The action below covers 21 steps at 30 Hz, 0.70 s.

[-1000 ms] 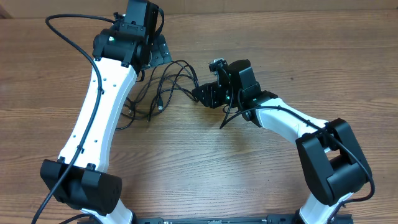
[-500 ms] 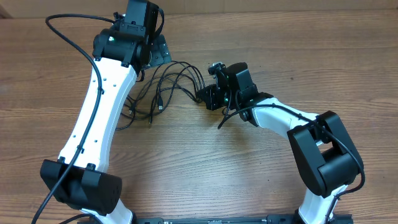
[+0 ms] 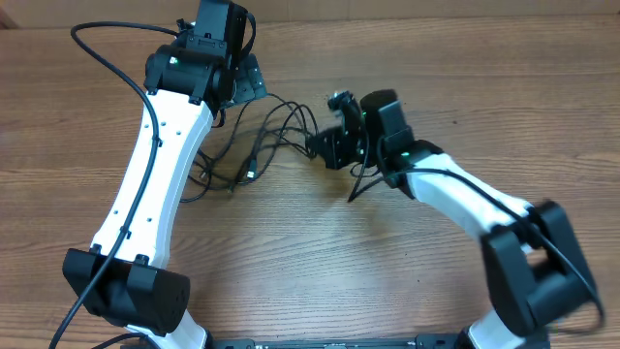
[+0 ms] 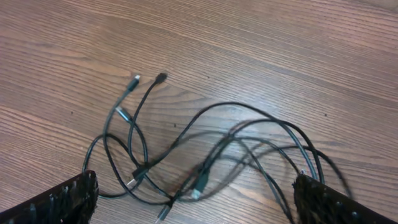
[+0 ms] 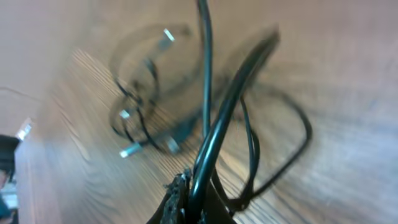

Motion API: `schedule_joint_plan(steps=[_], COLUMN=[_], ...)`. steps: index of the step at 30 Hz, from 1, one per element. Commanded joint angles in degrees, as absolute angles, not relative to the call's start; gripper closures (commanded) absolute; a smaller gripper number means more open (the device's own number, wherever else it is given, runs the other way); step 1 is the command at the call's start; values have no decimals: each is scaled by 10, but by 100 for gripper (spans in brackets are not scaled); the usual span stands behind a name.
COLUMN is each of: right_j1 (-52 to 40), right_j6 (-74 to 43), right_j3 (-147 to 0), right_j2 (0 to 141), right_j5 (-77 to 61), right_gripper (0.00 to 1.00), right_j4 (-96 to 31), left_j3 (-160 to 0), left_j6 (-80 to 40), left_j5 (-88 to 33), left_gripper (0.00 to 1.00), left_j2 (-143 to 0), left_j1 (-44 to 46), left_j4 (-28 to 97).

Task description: Untangle cables

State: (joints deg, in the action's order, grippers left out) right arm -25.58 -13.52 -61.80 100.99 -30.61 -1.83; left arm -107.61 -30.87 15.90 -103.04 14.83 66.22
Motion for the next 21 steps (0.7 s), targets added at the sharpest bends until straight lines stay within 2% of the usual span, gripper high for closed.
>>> schedule_joint_plan(steps=[1, 8, 21], right_j1=[-251, -251, -251], right_j6=[-136, -134, -134], right_j3=[-631, -661, -766], right_j2=[912, 778, 750], right_j5=[-263, -206, -206], right_gripper=[96, 96, 96], right_j4=[-30, -48, -44], left_j3=[-1077, -1077, -1077], left_j6=[-298, -298, -298], left_j5=[169, 169, 169], left_gripper=[0, 0, 0], left_j2=[-1038, -1038, -1038], left_j1=[142, 142, 142], left_j4=[662, 662, 662])
